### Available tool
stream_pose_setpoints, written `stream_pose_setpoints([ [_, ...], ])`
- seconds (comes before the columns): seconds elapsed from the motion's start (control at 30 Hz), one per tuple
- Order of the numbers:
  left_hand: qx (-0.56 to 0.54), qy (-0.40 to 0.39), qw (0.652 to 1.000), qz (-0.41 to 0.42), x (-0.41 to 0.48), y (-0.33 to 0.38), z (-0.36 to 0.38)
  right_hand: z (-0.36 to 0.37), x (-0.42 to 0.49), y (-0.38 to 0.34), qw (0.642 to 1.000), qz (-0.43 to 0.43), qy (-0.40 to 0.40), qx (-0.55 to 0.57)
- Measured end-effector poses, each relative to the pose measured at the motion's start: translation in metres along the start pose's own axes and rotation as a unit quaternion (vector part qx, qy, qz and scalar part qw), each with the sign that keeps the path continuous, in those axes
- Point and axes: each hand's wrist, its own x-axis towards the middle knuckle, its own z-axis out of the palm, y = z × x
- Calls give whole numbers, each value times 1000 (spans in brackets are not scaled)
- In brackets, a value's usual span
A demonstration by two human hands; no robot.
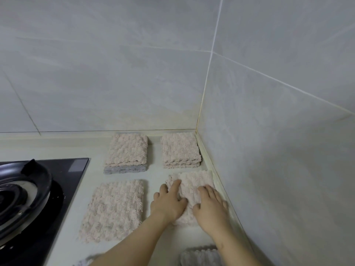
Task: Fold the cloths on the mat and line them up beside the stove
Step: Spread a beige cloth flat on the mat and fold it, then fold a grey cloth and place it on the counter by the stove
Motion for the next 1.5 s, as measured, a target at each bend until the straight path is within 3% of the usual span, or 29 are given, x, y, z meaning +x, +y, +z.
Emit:
stream_pose_setpoints([
  [0.2,-126,111,984,66,-27,-22,-27,-8,-22,-26,994,-14,47,98],
  [0.37,-226,161,960,45,-73,-69,-73,-2,-39,-100,978,-62,23,197],
  [0.63,-288,295,909,-57,-193,-198,-161,35,-110,-269,926,-202,-92,304],
  [1.0,-332,468,790,-216,-430,-410,-214,140,-306,-483,819,-318,-340,336],
  [1.27,-332,533,723,-289,-530,-504,-229,192,-396,-580,768,-380,-424,293],
  [1.5,-322,566,689,-318,-558,-582,-279,232,-420,-677,738,-402,-457,292],
])
